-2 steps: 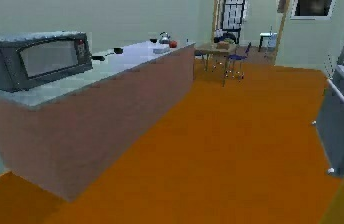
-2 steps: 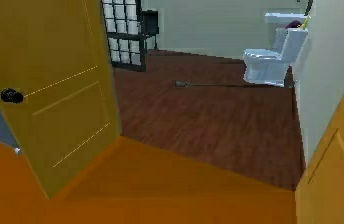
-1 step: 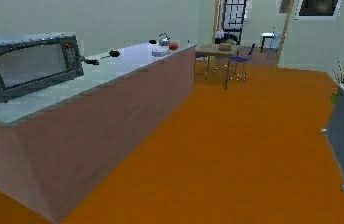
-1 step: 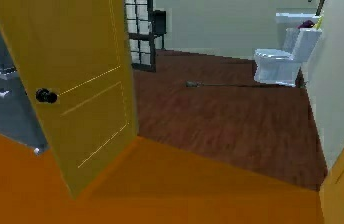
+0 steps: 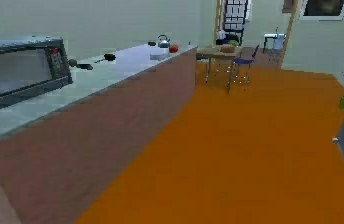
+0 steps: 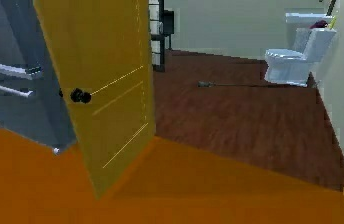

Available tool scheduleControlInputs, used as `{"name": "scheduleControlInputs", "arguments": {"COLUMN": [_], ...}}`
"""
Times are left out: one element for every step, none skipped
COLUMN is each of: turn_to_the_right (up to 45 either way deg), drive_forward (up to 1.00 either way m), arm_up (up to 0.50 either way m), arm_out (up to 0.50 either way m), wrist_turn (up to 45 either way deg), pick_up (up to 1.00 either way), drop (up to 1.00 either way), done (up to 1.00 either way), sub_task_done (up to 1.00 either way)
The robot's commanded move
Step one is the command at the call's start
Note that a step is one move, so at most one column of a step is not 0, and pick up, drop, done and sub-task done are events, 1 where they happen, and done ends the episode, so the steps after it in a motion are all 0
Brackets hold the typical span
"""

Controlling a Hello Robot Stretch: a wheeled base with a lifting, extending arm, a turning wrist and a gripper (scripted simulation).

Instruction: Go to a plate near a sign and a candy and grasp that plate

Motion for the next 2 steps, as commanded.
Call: {"name": "scheduleControlInputs", "arguments": {"turn_to_the_right": [21.0,0.0], "drive_forward": [0.0,1.0], "arm_up": [0.0,0.0], "arm_out": [0.0,0.0], "wrist_turn": [0.0,0.0], "pick_up": [0.0,0.0], "drop": [0.0,0.0], "done": [0.0,0.0], "sub_task_done": [0.0,0.0]}}
